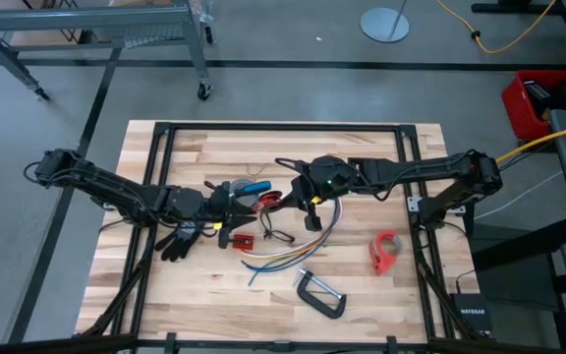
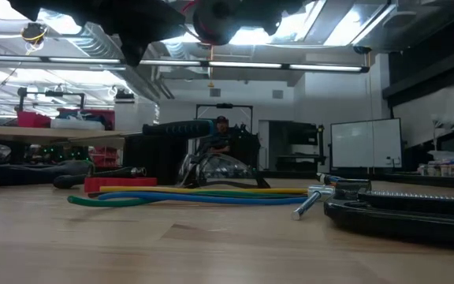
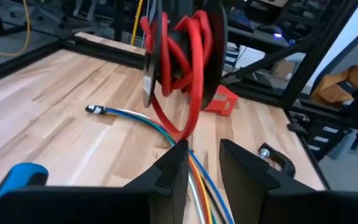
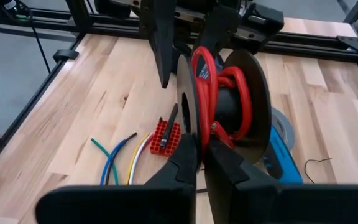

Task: Coil cords
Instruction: Uncoil the red wire from the black spool

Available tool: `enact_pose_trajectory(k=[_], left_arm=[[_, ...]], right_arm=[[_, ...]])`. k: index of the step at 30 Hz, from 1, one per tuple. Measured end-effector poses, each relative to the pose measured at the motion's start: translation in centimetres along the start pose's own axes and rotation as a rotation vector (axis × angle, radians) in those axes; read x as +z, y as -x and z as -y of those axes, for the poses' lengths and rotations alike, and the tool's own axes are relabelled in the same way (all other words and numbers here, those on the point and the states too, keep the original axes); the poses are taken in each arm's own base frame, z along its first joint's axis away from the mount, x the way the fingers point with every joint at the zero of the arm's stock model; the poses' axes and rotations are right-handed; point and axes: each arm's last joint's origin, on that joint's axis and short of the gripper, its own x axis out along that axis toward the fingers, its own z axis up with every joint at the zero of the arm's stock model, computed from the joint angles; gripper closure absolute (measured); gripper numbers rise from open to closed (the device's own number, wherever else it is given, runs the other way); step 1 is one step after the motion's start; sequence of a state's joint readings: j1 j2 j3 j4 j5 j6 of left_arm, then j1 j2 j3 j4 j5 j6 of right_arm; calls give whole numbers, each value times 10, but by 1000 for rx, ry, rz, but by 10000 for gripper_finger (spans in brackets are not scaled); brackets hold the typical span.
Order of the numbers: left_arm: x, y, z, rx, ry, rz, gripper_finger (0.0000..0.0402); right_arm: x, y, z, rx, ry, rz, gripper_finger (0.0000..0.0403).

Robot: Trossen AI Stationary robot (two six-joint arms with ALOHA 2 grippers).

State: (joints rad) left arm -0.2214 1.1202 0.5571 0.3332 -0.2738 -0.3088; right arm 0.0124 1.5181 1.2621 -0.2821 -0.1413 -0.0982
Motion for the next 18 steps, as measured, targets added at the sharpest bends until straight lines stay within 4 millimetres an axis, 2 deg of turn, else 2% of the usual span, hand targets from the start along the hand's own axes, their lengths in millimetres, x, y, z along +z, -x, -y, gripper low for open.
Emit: enact_pose_trajectory(k=[7,18], left_arm=[[3,0,0,15,-16,30,318],[-5,0,-2,41,27,-40,318]], right_arm=[[0,0,0,8,-23,1,388],[-2,0,0,10,-47,-17,388]])
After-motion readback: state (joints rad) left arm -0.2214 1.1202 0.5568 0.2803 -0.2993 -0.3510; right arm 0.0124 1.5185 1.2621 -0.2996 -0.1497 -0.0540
